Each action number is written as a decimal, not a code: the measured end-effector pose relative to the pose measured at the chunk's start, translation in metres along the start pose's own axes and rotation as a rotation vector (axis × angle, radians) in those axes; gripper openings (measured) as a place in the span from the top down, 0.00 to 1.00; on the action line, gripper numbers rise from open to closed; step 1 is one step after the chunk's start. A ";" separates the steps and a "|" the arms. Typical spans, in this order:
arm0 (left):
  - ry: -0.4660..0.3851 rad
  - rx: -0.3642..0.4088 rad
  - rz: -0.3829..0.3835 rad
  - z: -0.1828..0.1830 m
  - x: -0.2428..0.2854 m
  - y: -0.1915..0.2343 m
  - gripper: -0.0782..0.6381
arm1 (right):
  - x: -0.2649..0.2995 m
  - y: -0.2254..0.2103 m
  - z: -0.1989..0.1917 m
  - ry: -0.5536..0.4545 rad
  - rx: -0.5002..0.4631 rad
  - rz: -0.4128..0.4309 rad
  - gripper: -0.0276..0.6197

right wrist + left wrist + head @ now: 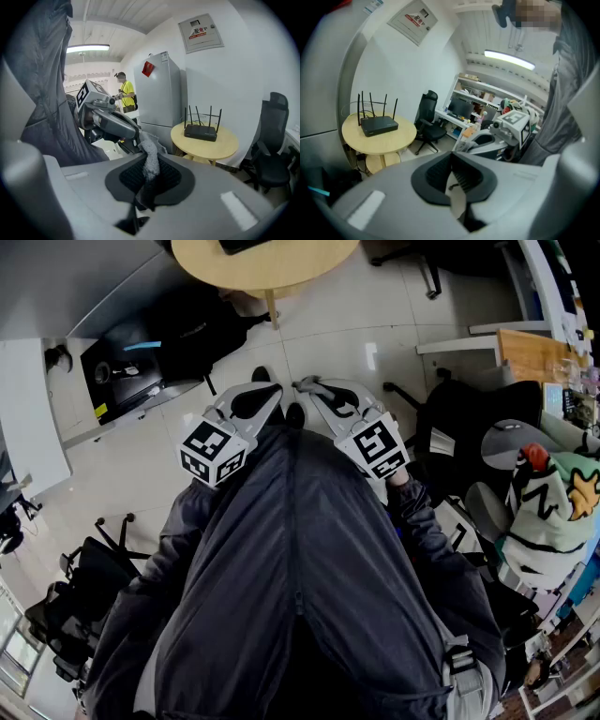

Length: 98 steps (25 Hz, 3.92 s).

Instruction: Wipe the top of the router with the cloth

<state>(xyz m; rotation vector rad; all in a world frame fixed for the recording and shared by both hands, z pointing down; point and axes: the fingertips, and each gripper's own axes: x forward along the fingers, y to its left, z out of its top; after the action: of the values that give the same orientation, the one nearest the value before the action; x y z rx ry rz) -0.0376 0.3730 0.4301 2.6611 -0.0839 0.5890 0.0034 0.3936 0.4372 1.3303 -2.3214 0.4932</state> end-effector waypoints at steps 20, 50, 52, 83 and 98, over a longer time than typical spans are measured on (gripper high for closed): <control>-0.099 -0.088 -0.003 0.139 0.052 0.268 0.90 | 0.180 -0.195 0.122 0.178 -0.088 0.009 0.91; -0.198 -0.282 0.356 0.143 -0.013 0.381 0.90 | 0.467 -0.327 0.108 0.594 -0.432 0.252 0.91; -0.205 -0.284 0.368 0.143 -0.015 0.381 0.90 | 0.458 -0.317 0.098 0.601 -0.431 0.274 0.91; -0.215 -0.337 0.446 0.136 -0.015 0.367 0.90 | 0.448 -0.390 0.095 0.611 -0.315 0.178 0.91; -0.191 -0.289 0.369 0.146 0.004 0.365 0.90 | 0.364 -0.297 0.033 0.613 -0.291 0.315 0.91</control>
<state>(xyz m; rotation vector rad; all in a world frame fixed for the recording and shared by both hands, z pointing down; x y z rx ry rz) -0.0294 -0.0194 0.4506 2.4210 -0.6736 0.3936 0.0905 -0.0285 0.6259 0.5695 -1.9788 0.5398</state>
